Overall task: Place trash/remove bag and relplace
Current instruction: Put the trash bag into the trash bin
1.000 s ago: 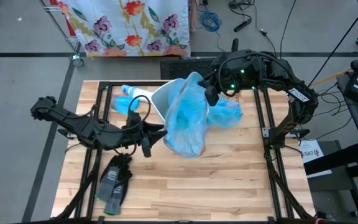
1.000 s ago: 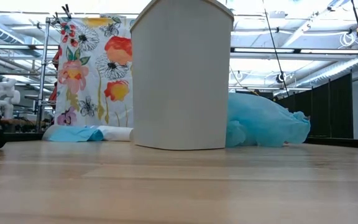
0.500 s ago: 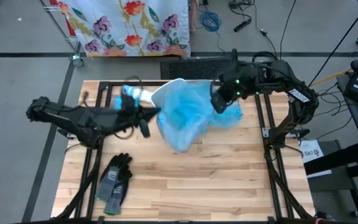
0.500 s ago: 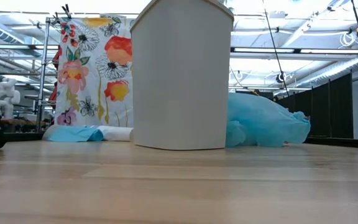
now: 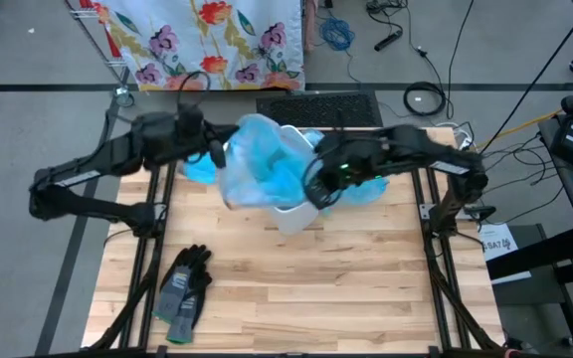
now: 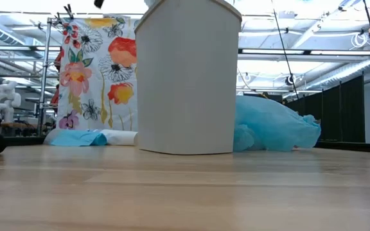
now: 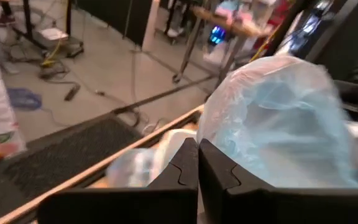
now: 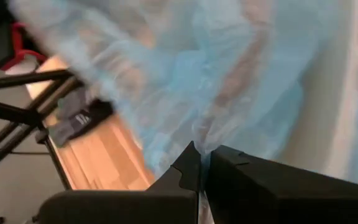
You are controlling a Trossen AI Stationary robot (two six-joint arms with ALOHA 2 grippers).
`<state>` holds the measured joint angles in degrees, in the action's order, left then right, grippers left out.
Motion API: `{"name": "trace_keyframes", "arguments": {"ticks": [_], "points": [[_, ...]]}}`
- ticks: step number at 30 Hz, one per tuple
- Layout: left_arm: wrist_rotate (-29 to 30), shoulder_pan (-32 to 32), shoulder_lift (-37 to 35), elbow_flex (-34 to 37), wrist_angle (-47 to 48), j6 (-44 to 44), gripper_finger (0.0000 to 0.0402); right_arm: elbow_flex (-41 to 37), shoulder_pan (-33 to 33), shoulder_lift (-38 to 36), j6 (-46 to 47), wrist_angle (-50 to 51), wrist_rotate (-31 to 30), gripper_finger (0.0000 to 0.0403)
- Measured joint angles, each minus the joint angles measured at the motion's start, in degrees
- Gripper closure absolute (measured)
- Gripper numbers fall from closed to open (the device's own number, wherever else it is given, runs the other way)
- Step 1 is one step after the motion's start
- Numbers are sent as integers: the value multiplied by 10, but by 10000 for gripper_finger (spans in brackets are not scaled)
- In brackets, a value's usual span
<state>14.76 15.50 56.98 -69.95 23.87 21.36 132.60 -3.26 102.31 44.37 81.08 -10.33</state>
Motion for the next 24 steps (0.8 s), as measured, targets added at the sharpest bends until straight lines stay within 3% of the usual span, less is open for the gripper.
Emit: {"name": "trace_keyframes", "arguments": {"ticks": [4,7,11,17,24], "points": [[-109,115,22,0,13,-32,401,0,-2,33,-1,-79,23,403],[-223,197,48,0,8,-39,401,0,-2,48,8,-125,32,403],[-359,269,84,0,6,-55,401,0,-1,62,51,-107,25,403],[-472,304,124,0,-59,-68,401,0,-19,55,127,-68,-66,403],[-521,323,184,-46,-57,-98,401,1,-43,47,250,11,-110,403]]}}
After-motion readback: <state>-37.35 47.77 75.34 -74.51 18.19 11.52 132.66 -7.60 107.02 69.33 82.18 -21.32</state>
